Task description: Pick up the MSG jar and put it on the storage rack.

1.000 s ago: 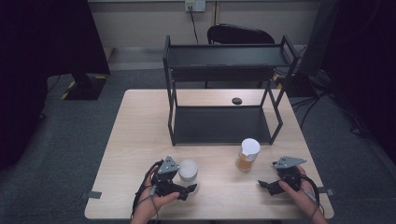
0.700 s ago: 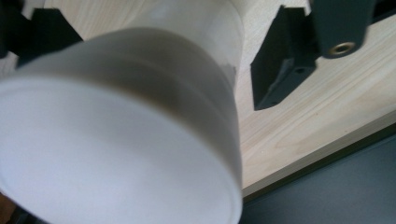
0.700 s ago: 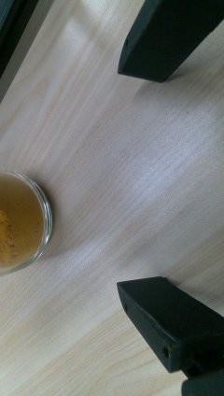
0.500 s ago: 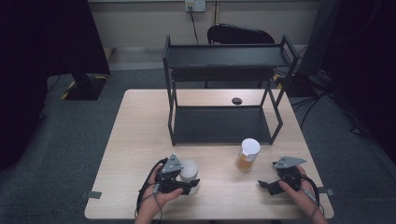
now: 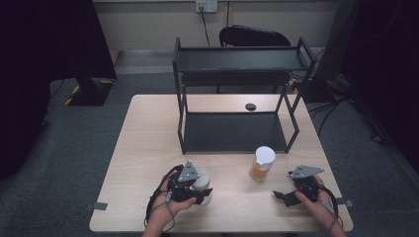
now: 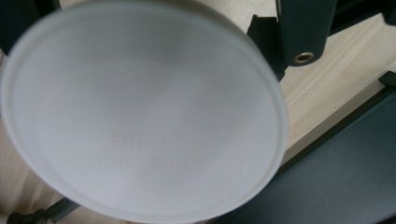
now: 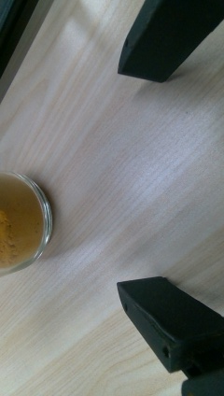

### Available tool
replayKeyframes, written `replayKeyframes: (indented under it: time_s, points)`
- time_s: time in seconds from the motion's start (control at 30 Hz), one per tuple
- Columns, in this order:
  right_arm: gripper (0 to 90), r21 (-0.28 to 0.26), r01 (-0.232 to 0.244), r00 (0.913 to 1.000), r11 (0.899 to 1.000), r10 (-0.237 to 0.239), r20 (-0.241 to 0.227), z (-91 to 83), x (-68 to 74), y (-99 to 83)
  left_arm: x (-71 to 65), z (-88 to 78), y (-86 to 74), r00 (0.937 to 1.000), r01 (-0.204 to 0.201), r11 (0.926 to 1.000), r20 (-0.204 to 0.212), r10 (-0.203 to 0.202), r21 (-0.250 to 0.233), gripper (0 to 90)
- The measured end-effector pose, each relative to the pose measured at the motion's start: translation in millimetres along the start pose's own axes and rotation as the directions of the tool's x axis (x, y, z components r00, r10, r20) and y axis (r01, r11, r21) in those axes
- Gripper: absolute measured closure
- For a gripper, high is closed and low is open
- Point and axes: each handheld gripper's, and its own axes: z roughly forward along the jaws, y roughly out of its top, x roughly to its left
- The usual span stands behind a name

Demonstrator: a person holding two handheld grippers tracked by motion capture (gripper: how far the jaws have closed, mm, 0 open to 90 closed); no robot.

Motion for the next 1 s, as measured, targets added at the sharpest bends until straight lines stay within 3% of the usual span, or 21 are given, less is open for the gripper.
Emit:
replayKeyframes:
  time_s: [0.1, 0.33, 0.77, 1.0]
  points:
    - [0.0, 0.000, 0.000, 1.0000, 1.000, 0.000, 0.001, 0.0, 0.1, 0.0, 4.2, -1.4, 4.1, 0.9996, 0.027, 0.9996, 0.000, -0.027, -0.007, 33.8]
    - [0.0, 0.000, -0.001, 1.0000, 1.000, 0.001, 0.000, 0.0, 0.1, 0.0, 12.2, -3.1, 11.9, 0.9989, 0.046, 0.9989, 0.013, -0.046, -0.013, 34.1]
    - [0.0, 0.000, -0.001, 1.0000, 1.000, 0.001, 0.000, 0.0, 0.1, 0.0, 24.8, -2.8, 38.7, 0.9986, 0.043, 0.9990, 0.030, -0.043, 0.010, 34.4]
    - [0.0, 0.000, -0.001, 1.0000, 1.000, 0.001, 0.001, 0.0, 0.1, 0.0, 31.7, -2.9, 49.3, 0.9986, 0.045, 0.9990, 0.028, -0.045, -0.007, 34.5]
